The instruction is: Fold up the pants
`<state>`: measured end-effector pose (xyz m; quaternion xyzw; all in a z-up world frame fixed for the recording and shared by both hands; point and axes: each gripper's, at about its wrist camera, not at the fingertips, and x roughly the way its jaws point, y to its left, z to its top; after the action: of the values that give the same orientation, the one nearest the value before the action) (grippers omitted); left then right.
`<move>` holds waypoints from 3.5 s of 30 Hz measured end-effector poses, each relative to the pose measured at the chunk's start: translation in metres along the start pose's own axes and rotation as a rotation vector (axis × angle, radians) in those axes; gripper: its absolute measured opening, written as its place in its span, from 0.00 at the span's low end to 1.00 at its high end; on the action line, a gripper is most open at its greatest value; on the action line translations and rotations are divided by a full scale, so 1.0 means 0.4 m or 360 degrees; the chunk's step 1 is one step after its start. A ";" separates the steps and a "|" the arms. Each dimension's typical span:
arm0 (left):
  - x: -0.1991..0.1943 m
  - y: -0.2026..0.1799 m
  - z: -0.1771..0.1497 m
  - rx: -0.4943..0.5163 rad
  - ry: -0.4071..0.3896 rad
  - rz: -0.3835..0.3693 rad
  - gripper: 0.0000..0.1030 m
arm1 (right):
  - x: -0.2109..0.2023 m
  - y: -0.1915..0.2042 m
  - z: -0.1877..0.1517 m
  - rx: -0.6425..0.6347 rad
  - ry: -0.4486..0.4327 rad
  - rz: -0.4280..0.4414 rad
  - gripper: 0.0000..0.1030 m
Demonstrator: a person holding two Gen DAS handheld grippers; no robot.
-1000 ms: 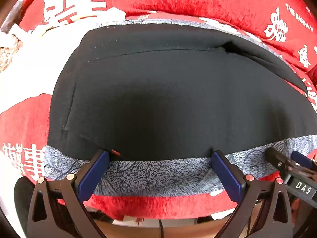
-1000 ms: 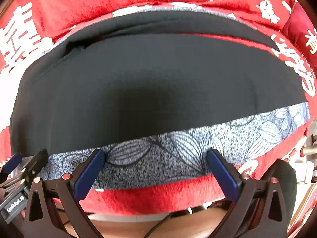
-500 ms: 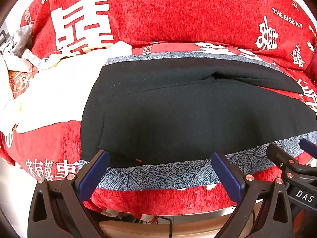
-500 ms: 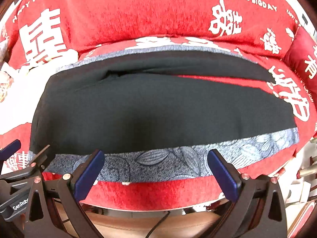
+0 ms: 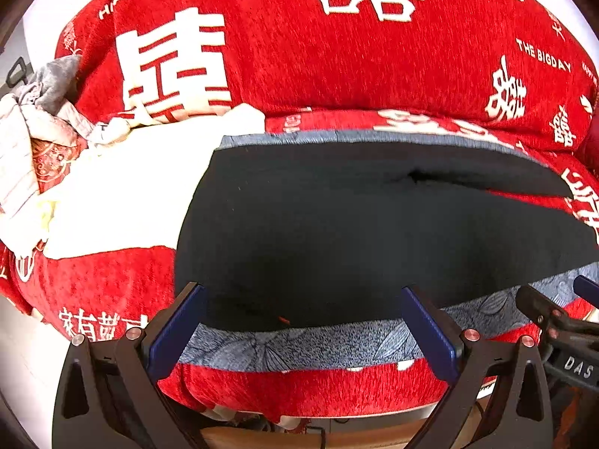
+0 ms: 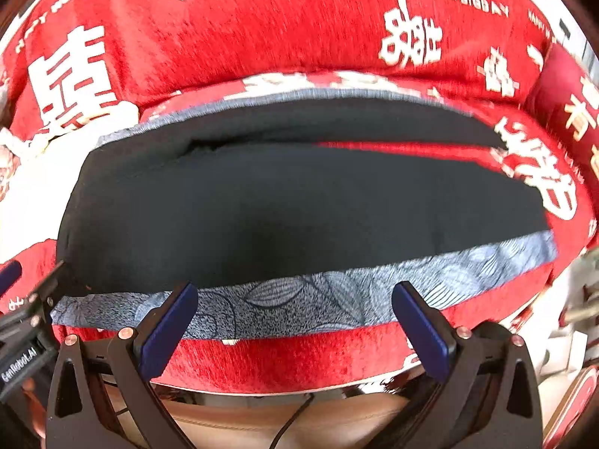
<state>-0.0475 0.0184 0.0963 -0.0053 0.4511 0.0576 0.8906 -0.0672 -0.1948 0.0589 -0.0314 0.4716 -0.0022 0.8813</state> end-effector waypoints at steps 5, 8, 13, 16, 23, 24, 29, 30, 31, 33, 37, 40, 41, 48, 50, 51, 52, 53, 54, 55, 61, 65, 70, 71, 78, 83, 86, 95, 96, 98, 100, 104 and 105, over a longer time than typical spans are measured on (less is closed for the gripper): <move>-0.023 0.010 0.017 0.0000 -0.0054 0.0020 1.00 | -0.047 0.038 0.012 -0.0085 -0.0074 -0.0019 1.00; -0.027 0.011 0.023 0.0010 -0.0077 0.0037 1.00 | -0.063 0.049 0.018 -0.0104 -0.0092 0.0003 1.00; -0.030 0.013 0.027 0.0019 -0.0108 0.0049 1.00 | -0.080 0.058 0.024 -0.0126 -0.0144 0.0020 1.00; -0.046 0.013 0.031 0.0025 -0.0140 0.0061 1.00 | -0.093 0.060 0.030 -0.0143 -0.0187 0.0018 1.00; -0.056 0.022 0.044 0.0041 -0.0174 0.0086 1.00 | -0.100 0.039 0.047 -0.0109 -0.0217 0.0057 1.00; -0.053 0.024 0.045 0.0041 -0.0164 0.0085 1.00 | -0.096 0.033 0.051 -0.0103 -0.0209 0.0073 1.00; -0.028 0.041 0.047 0.0030 -0.0117 0.0083 1.00 | -0.067 0.019 0.062 -0.0075 -0.0167 0.0147 1.00; -0.017 0.047 0.050 0.0019 -0.0095 0.0072 1.00 | -0.059 0.019 0.063 -0.0081 -0.0155 0.0156 1.00; -0.010 0.050 0.053 0.0011 -0.0082 0.0066 1.00 | -0.051 0.021 0.063 -0.0093 -0.0144 0.0160 1.00; 0.004 0.055 0.055 -0.0002 -0.0063 0.0061 1.00 | -0.036 0.027 0.063 -0.0124 -0.0121 0.0164 1.00; 0.047 0.060 0.065 0.0000 -0.0004 0.0063 1.00 | -0.004 0.047 0.078 -0.0200 -0.0081 0.0197 1.00; 0.082 0.063 0.080 -0.0008 0.0049 0.0044 1.00 | 0.019 0.064 0.110 -0.0265 -0.0082 0.0232 1.00; 0.096 0.061 0.089 -0.0001 0.0066 0.0043 1.00 | 0.029 0.069 0.127 -0.0284 -0.0082 0.0251 1.00; 0.224 0.062 0.171 -0.0015 0.0292 -0.0056 1.00 | 0.163 0.129 0.321 -0.0516 -0.0047 0.0361 1.00; 0.262 0.063 0.193 -0.0037 0.0340 -0.0088 1.00 | 0.217 0.150 0.377 -0.0590 -0.0015 0.0389 1.00; 0.274 0.063 0.199 -0.0043 0.0357 -0.0096 1.00 | 0.242 0.164 0.401 -0.0628 0.0005 0.0405 1.00; 0.299 0.063 0.211 -0.0055 0.0400 -0.0105 1.00 | 0.273 0.183 0.428 -0.0681 0.0033 0.0431 1.00; 0.316 0.064 0.218 -0.0063 0.0428 -0.0111 1.00 | 0.303 0.202 0.452 -0.0737 0.0062 0.0462 1.00; 0.324 0.064 0.221 -0.0067 0.0439 -0.0114 1.00 | 0.338 0.226 0.477 -0.0810 0.0099 0.0500 1.00; 0.335 0.064 0.227 -0.0072 0.0450 -0.0111 1.00 | 0.369 0.250 0.498 -0.0876 0.0133 0.0532 1.00; 0.368 0.079 0.237 -0.0100 0.0495 -0.0162 1.00 | 0.543 0.355 0.591 -0.1158 0.0338 0.0701 1.00; 0.383 0.086 0.243 -0.0088 0.0503 -0.0180 1.00 | 0.647 0.403 0.611 -0.1251 0.0571 0.0847 1.00; 0.405 0.105 0.260 -0.0133 0.0514 -0.0245 1.00 | 0.645 0.439 0.598 -0.1360 0.0529 0.0964 0.91; 0.409 0.110 0.266 -0.0151 0.0515 -0.0258 1.00 | 0.631 0.441 0.597 -0.1373 0.0519 0.1012 0.71; 0.433 0.193 0.346 -0.0427 0.0527 -0.0388 1.00 | 0.527 0.438 0.558 -0.1464 0.0329 0.0909 0.11; 0.489 0.256 0.425 -0.0723 0.0612 -0.0441 1.00 | 0.433 0.404 0.524 -0.1505 0.0100 0.0854 0.11; 0.520 0.254 0.459 -0.0783 0.0684 -0.0366 1.00 | 0.394 0.424 0.497 -0.1541 -0.0049 0.0774 0.10; 0.590 0.193 0.440 -0.0763 0.0864 -0.0222 0.66 | 0.312 0.430 0.358 -0.1703 -0.0366 0.0496 0.09; 0.590 0.184 0.436 -0.0737 0.0876 -0.0215 0.40 | 0.308 0.429 0.360 -0.1689 -0.0373 0.0492 0.07; 0.565 0.185 0.418 -0.0762 0.0844 -0.0249 0.29 | 0.294 0.427 0.365 -0.1659 -0.0388 0.0501 0.05; 0.519 0.202 0.403 -0.0792 0.0783 -0.0280 0.20 | 0.273 0.419 0.363 -0.1654 -0.0419 0.0494 0.04; 0.399 0.223 0.367 -0.0803 0.0610 -0.0348 0.19 | 0.226 0.396 0.348 -0.1621 -0.0463 0.0500 0.04; 0.368 0.228 0.364 -0.0791 0.0561 -0.0361 0.19 | 0.211 0.389 0.341 -0.1611 -0.0476 0.0502 0.03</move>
<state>0.1460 0.1321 0.0680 -0.2828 0.5671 0.0647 0.7709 0.0892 -0.0351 0.0554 -0.3802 0.2825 0.3613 0.8031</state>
